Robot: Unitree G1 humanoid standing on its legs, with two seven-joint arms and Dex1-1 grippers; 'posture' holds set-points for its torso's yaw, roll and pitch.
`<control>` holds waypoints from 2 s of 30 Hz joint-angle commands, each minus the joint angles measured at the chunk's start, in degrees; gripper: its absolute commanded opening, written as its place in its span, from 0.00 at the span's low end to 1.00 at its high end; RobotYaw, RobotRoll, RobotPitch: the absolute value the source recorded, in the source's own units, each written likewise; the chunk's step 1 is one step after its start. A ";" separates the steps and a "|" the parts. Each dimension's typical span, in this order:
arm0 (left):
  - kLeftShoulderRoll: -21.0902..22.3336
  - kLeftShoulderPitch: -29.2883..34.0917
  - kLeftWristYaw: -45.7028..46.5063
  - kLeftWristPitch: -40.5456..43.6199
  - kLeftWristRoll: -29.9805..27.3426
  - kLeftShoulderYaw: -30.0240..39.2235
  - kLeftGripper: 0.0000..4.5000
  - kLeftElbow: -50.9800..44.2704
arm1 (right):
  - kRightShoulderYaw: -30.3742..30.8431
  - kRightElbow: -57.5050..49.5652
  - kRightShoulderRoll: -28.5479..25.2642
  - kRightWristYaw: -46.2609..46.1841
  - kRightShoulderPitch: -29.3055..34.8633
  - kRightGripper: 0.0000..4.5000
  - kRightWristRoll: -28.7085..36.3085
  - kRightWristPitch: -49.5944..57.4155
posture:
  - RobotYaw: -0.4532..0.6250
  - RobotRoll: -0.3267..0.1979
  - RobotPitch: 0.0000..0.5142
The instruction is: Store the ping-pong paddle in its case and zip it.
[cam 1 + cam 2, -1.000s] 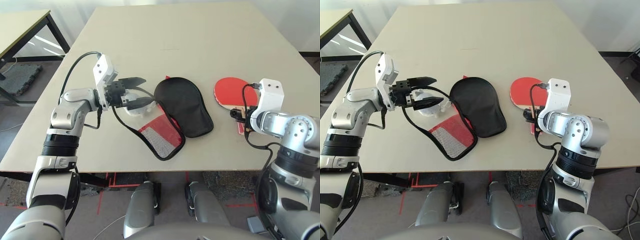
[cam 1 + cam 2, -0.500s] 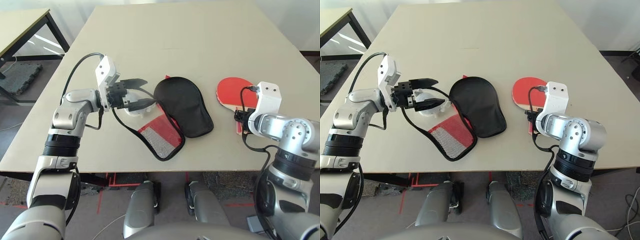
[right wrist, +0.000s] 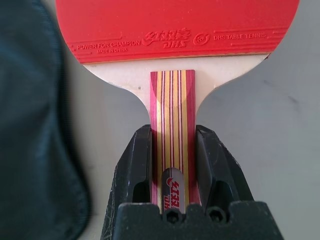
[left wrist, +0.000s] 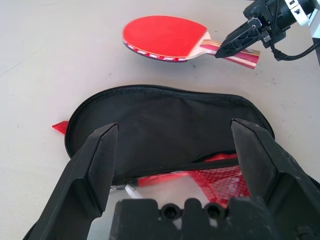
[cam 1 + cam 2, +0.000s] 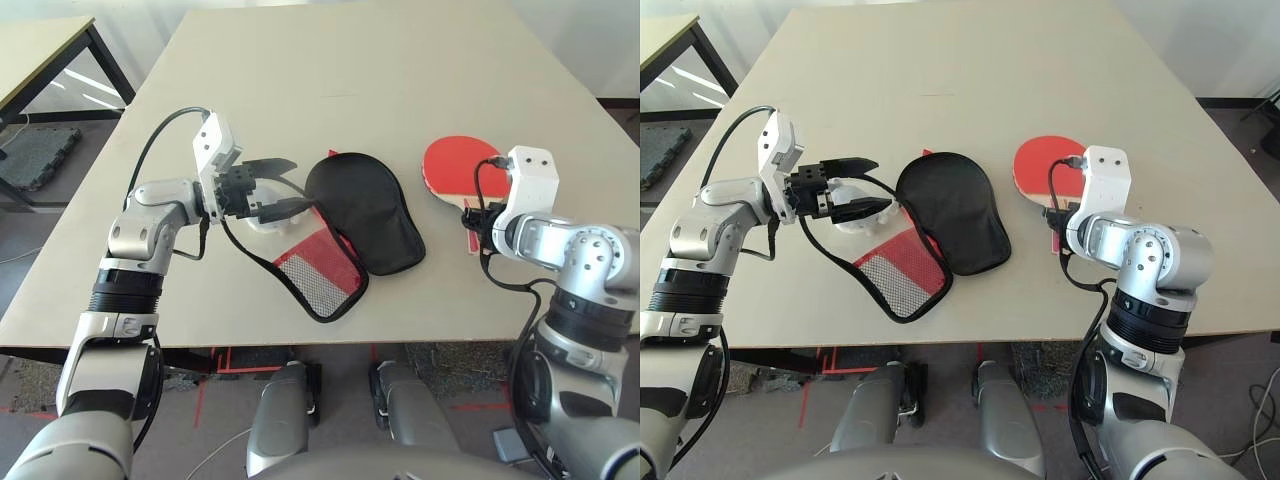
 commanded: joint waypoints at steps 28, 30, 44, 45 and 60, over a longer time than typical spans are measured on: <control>2.64 3.21 1.47 1.03 -0.91 2.54 1.00 -4.33 | 12.45 0.97 -0.92 -6.07 -3.08 0.24 24.65 0.62 | 0.51 0.62 0.25; 3.31 3.41 1.47 1.21 -0.86 2.79 1.00 -4.76 | 12.59 1.73 0.18 -7.05 -3.12 0.24 24.82 0.62 | 0.51 0.62 0.25; 5.76 5.52 2.48 3.00 -1.84 4.28 1.00 -8.25 | 14.20 5.85 6.00 -8.68 -1.54 0.24 18.93 0.62 | 0.56 0.62 0.25; 5.77 5.62 2.56 3.15 -1.90 4.37 1.00 -8.43 | 14.16 6.26 6.51 -8.53 -1.58 0.24 18.15 0.62 | 0.56 0.62 0.25; 6.81 6.78 3.16 3.95 -2.51 4.95 1.00 -9.58 | 13.99 8.10 9.79 -4.59 -1.83 0.40 12.32 0.62 | 0.57 0.62 0.25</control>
